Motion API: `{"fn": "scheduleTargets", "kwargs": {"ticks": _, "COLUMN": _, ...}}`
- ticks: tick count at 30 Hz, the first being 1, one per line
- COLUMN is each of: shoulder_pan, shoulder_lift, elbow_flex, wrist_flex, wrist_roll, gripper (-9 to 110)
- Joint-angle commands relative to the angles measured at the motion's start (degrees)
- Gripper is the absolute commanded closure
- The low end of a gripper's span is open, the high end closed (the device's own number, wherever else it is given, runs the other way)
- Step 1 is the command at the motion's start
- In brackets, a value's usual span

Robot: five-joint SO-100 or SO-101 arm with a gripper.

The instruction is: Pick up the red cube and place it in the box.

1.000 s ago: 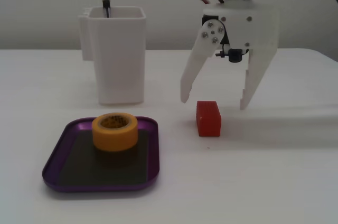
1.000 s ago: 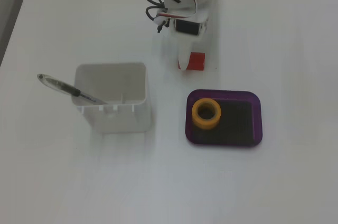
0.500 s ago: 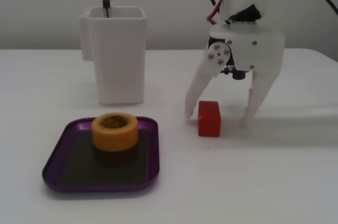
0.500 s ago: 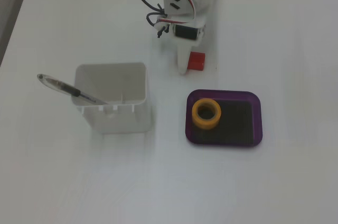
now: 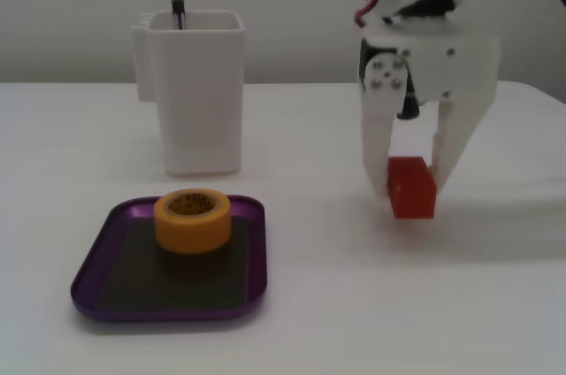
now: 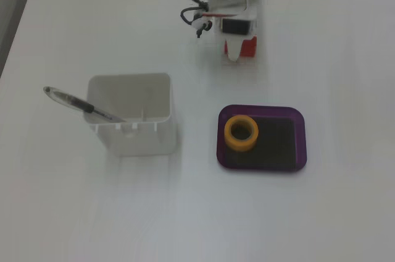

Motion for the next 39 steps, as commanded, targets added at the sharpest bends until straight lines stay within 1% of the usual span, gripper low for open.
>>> {"fn": "scheduleTargets", "kwargs": {"ticks": 1, "shoulder_pan": -7.4, "shoulder_lift": 12.3, "elbow_flex": -7.5, "wrist_flex": 5.7, "wrist_roll": -0.4, "gripper": 102}}
{"fn": "scheduleTargets", "kwargs": {"ticks": 4, "shoulder_pan": -14.8, "shoulder_lift": 17.7, "elbow_flex": -12.8, "wrist_flex": 7.9, "wrist_roll": -0.8, "gripper": 102}}
{"fn": "scheduleTargets", "kwargs": {"ticks": 6, "shoulder_pan": -18.1, "shoulder_lift": 17.5, "elbow_flex": -15.6, "wrist_flex": 8.3, "wrist_roll": -0.5, "gripper": 102}}
{"fn": "scheduleTargets", "kwargs": {"ticks": 10, "shoulder_pan": -22.6, "shoulder_lift": 11.8, "elbow_flex": -19.9, "wrist_flex": 6.8, "wrist_roll": -0.3, "gripper": 102}}
{"fn": "scheduleTargets", "kwargs": {"ticks": 12, "shoulder_pan": -23.3, "shoulder_lift": 6.7, "elbow_flex": -22.8, "wrist_flex": 3.0, "wrist_roll": 0.3, "gripper": 102}}
{"fn": "scheduleTargets", "kwargs": {"ticks": 16, "shoulder_pan": -22.8, "shoulder_lift": -5.8, "elbow_flex": -31.7, "wrist_flex": -3.2, "wrist_roll": 5.0, "gripper": 102}}
{"fn": "scheduleTargets", "kwargs": {"ticks": 20, "shoulder_pan": -22.4, "shoulder_lift": -19.9, "elbow_flex": -43.7, "wrist_flex": -3.5, "wrist_roll": 8.7, "gripper": 102}}
{"fn": "scheduleTargets", "kwargs": {"ticks": 24, "shoulder_pan": -17.1, "shoulder_lift": -31.6, "elbow_flex": -55.2, "wrist_flex": -3.3, "wrist_roll": 10.6, "gripper": 102}}
{"fn": "scheduleTargets", "kwargs": {"ticks": 27, "shoulder_pan": -13.3, "shoulder_lift": -38.2, "elbow_flex": -60.9, "wrist_flex": -3.3, "wrist_roll": 10.8, "gripper": 102}}
{"fn": "scheduleTargets", "kwargs": {"ticks": 32, "shoulder_pan": -8.8, "shoulder_lift": -44.4, "elbow_flex": -64.4, "wrist_flex": -3.3, "wrist_roll": 10.8, "gripper": 102}}
{"fn": "scheduleTargets", "kwargs": {"ticks": 39, "shoulder_pan": -8.6, "shoulder_lift": -45.6, "elbow_flex": -64.0, "wrist_flex": -1.4, "wrist_roll": 10.3, "gripper": 102}}
